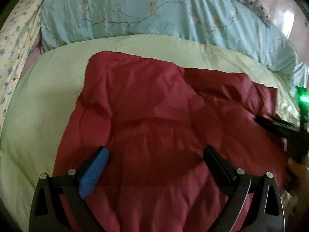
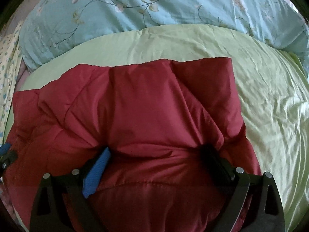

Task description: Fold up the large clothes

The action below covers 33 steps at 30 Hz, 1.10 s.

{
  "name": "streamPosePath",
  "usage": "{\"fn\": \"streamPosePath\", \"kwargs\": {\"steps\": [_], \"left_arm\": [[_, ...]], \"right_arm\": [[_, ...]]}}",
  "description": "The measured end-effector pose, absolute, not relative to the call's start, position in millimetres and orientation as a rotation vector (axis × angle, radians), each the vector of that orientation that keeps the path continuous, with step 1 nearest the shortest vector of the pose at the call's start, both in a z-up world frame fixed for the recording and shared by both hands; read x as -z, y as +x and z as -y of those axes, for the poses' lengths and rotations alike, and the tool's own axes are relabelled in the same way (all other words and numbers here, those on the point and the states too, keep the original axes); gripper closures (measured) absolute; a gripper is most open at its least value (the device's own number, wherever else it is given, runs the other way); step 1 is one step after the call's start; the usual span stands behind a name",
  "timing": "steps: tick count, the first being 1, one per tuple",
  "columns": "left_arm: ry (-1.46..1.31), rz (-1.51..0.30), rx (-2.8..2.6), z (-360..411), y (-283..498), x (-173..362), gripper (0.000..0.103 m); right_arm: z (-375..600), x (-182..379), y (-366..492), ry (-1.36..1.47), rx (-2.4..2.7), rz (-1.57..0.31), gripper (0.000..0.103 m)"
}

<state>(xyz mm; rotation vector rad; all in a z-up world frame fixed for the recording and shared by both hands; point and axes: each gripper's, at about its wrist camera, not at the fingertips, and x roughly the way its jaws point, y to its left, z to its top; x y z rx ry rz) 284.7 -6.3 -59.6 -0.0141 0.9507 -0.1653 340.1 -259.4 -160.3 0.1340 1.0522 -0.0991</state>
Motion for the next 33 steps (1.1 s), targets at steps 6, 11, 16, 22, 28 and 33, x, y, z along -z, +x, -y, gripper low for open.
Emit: {"fn": "streamPosePath", "kwargs": {"steps": [6,11,16,22,28,33], "left_arm": [[-0.069,-0.952,0.199,-1.3,243.8,53.3,0.004],[-0.068,-0.946,0.232,1.7,218.7,46.1,0.005],[-0.051,-0.938,0.267,10.9,198.9,41.7,0.005],[0.018,-0.954,0.248,17.4,188.5,56.6,0.005],[0.027,-0.973,0.241,19.1,201.9,72.0,0.001],[0.036,-0.971,0.228,23.9,212.3,81.2,0.000]], "right_arm": [[260.7,155.1,329.5,0.148,0.131,-1.031,0.008],[251.7,120.5,294.0,0.183,0.087,-0.947,0.008],[223.3,87.9,239.7,0.153,-0.023,-0.881,0.008],[196.3,99.0,200.5,0.084,-0.087,-0.919,0.008],[202.0,135.0,212.1,0.073,-0.031,-0.982,0.006],[211.2,139.6,221.8,0.092,-0.008,-0.989,0.006]]}}
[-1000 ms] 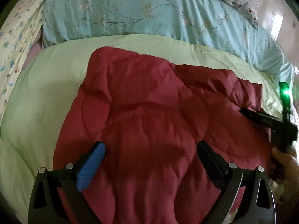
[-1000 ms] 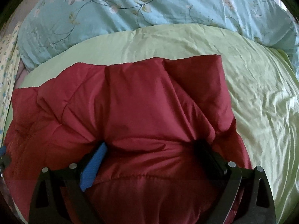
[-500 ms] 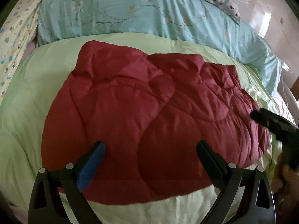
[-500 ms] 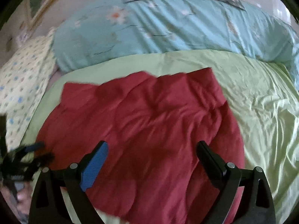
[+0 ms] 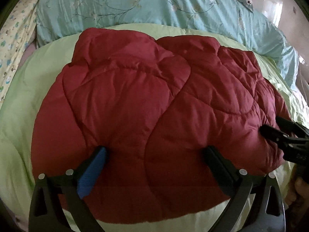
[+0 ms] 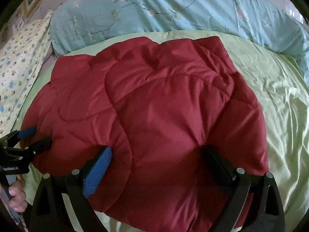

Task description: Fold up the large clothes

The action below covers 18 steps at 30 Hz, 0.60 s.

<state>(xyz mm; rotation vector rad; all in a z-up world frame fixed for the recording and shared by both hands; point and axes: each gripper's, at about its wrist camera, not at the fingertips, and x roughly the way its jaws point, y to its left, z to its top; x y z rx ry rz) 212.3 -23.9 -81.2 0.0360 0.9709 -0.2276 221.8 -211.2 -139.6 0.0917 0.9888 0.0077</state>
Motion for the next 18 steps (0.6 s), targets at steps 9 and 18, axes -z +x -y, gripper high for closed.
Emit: {"fn": "streamPosePath", "kwargs": {"steps": [9,18], "left_arm": [[0.051,-0.957,0.210,31.3,222.9,94.0,0.000],[0.022,-0.914,0.195,21.0,199.2,68.6,0.008]], "right_arm": [[211.0,146.1,225.0,0.085,0.001,-0.978,0.003],[215.5,148.7,224.2,0.092,-0.003,-0.965,0.003]]}}
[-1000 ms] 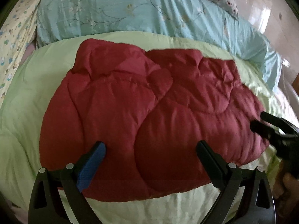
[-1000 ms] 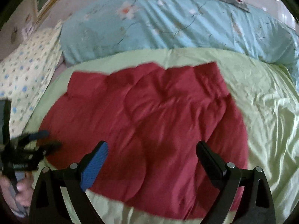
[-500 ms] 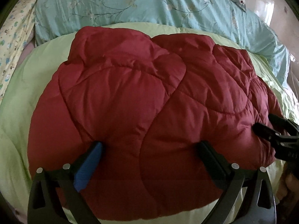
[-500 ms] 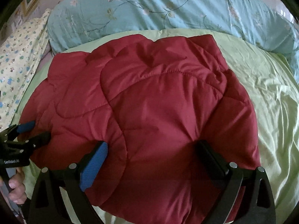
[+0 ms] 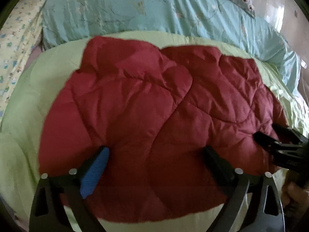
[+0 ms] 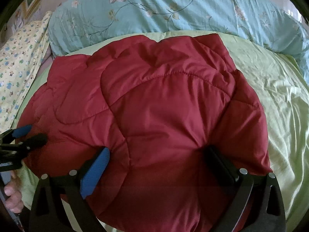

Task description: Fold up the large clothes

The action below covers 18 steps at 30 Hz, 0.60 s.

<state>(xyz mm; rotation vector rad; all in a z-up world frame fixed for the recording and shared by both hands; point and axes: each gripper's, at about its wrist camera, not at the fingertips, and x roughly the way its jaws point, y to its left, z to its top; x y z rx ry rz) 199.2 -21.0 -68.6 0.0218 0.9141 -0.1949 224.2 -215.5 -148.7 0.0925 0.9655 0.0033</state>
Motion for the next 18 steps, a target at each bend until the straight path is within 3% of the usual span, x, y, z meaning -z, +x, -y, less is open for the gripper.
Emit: {"fn": "streamPosePath", "kwargs": {"steps": [18], "left_arm": [[0.009,-0.960,0.152,4.6,213.4,89.8,0.000]], "right_arm": [[195.7,133.1,210.5,0.054,-0.055,-0.913,0.005]]}}
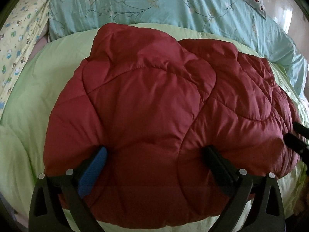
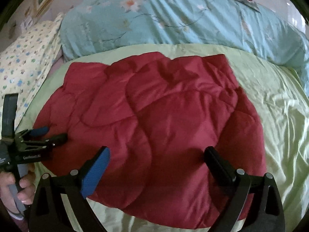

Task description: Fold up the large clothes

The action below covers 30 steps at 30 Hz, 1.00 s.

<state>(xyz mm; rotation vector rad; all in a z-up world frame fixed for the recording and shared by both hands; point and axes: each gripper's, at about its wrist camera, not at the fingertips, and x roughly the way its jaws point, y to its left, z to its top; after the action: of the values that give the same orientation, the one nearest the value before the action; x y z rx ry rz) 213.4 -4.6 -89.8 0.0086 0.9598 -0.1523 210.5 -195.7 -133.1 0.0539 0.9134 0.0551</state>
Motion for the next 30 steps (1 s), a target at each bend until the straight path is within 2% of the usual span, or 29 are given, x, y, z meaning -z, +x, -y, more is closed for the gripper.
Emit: {"fn": "streamPosePath", "kwargs": {"steps": [5,7,10,14,23,30], "left_arm": [[0.011,-0.961,0.151,0.8,209.7,86.7,0.001],[0.000,-0.945,0.156,0.6,205.1,76.7,0.005],[-0.017,-0.925,0.187,0.0,203.3,68.3,0.006],[0.013,-0.942,0.169,3.8,211.0,81.2,0.001],[0.020,-0.949,0.168,6.9,220.7,87.6,0.000],[0.037,-0.949,0.149,11.9,222.3,92.3,0.000]], "right_arm": [[202.7,164.7,221.9,0.040,-0.023,-0.957,0.002],[209.7,168.9,223.9,0.067,-0.031,-0.958,0.002],[211.1,169.9,224.0,0.067,-0.029,-0.958,0.002],[205.5,165.5,222.8,0.054,-0.017,-0.946,0.001],[203.4,140.3,222.4,0.071,-0.008,-0.903,0.002],[207.1,160.0,230.8,0.058,-0.019,-0.947,0.000]]}}
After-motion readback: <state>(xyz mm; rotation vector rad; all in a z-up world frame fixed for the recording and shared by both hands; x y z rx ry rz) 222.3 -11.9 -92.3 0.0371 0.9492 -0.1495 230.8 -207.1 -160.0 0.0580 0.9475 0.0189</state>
